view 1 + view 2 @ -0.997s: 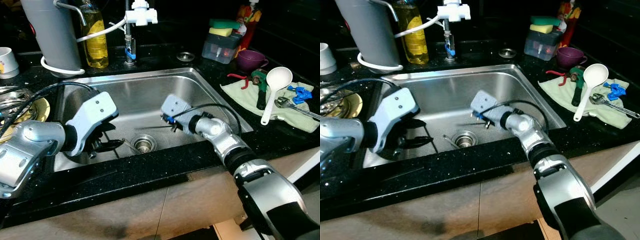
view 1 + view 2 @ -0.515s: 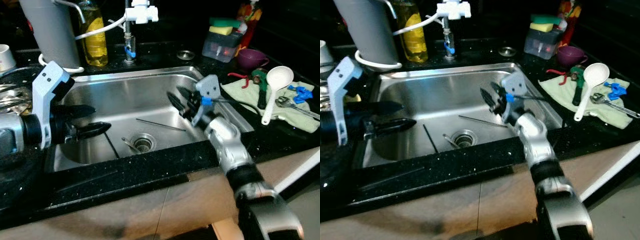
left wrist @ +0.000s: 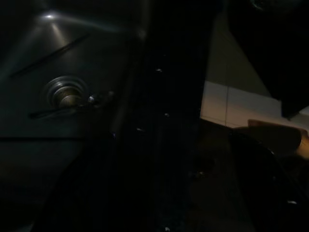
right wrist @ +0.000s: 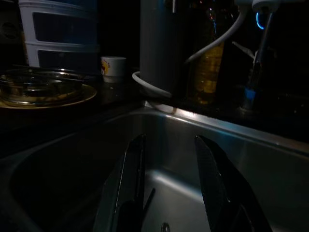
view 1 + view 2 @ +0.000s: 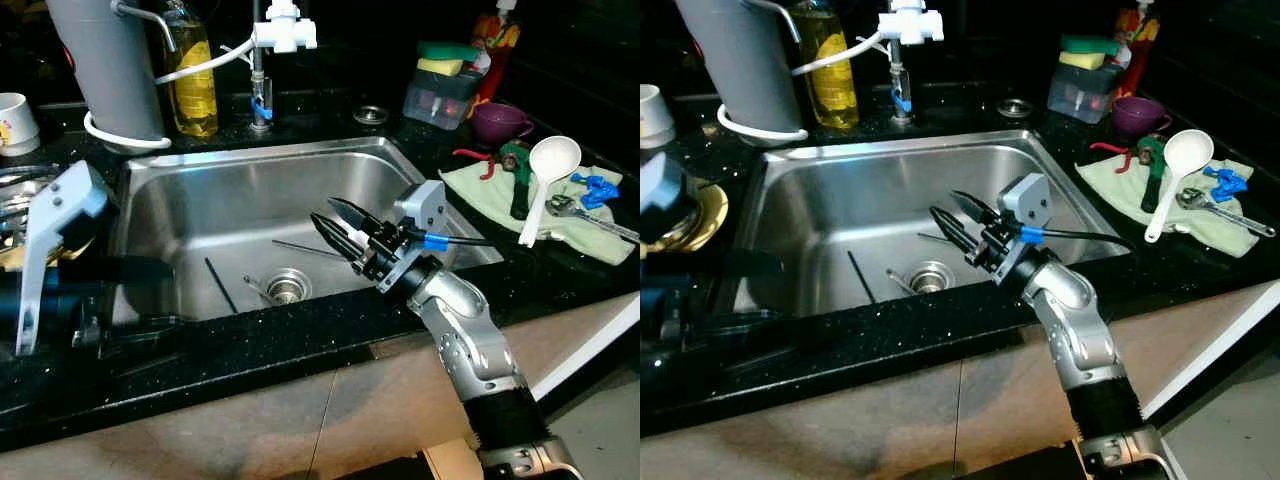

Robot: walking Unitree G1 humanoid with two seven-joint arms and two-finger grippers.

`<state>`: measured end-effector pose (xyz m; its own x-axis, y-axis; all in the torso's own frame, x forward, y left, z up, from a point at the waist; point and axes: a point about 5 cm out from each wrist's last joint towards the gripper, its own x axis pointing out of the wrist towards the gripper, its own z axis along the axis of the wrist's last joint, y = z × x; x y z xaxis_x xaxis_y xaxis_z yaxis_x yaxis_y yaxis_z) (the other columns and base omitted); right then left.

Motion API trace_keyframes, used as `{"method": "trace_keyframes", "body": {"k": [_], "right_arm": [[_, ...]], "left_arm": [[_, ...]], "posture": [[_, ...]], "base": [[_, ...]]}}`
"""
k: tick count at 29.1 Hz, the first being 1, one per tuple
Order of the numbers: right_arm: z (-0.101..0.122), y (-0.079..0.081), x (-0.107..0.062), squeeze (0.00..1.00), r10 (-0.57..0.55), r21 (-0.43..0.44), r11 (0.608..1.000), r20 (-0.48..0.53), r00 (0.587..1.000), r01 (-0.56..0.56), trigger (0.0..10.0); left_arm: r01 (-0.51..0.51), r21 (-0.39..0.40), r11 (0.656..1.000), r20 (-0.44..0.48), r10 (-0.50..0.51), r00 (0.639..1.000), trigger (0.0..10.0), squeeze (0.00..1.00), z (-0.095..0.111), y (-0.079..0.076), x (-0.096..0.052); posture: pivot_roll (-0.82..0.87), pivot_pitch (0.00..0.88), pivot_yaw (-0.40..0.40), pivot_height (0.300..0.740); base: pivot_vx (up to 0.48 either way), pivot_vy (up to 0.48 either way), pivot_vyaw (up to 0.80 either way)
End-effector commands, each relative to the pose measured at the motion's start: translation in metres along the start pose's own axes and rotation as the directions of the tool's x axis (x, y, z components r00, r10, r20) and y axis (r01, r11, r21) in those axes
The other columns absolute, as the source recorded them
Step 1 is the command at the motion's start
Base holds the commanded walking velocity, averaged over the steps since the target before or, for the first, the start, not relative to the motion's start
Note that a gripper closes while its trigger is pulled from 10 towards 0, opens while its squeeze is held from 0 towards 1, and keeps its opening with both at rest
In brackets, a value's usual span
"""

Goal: Kitchen organization

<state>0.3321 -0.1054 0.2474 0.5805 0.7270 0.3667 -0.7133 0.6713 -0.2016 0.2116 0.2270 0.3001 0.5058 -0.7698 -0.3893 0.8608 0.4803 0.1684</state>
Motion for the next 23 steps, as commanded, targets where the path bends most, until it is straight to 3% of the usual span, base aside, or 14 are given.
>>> {"method": "trace_keyframes", "body": {"k": [1,7,17,20,23], "right_arm": [[0.001,0.002,-0.005,0.0,-0.009,0.002,1.0,-0.026,1.0,0.009,10.0],[0.002,0.007,-0.008,0.0,0.006,-0.004,1.0,-0.056,0.998,-0.006,10.0],[0.001,0.008,-0.008,0.0,0.008,-0.005,1.0,-0.058,0.998,-0.008,10.0],[0.0,0.01,-0.008,0.0,0.02,-0.014,1.0,-0.082,0.996,-0.021,10.0],[-0.001,0.01,-0.008,0.0,0.022,-0.014,1.0,-0.088,0.996,-0.023,10.0]], "left_arm": [[0.021,0.053,0.998,-0.04,-0.019,0.999,10.0,0.0,-0.002,-0.008,0.006],[-0.003,0.094,0.996,-0.068,0.009,0.998,10.0,0.0,-0.008,-0.009,0.011],[-0.005,0.096,0.995,-0.076,0.013,0.997,10.0,0.0,-0.01,-0.009,0.012],[0.013,0.056,0.998,-0.213,0.0,0.977,10.0,0.0,-0.036,-0.014,0.016],[0.027,0.042,0.999,-0.236,-0.016,0.972,10.0,0.0,-0.041,-0.018,0.017]], "posture": [[-0.03,0.176,-0.052,0.74],[-0.03,0.178,-0.053,0.74],[-0.03,0.179,-0.055,0.74],[-0.03,0.181,-0.055,0.74],[-0.03,0.18,-0.055,0.74]], "base": [[0.0,0.0,0.0],[0.0,0.0,0.0],[0.0,0.0,0.0],[0.0,0.0,0.0],[0.0,0.0,0.0]]}}
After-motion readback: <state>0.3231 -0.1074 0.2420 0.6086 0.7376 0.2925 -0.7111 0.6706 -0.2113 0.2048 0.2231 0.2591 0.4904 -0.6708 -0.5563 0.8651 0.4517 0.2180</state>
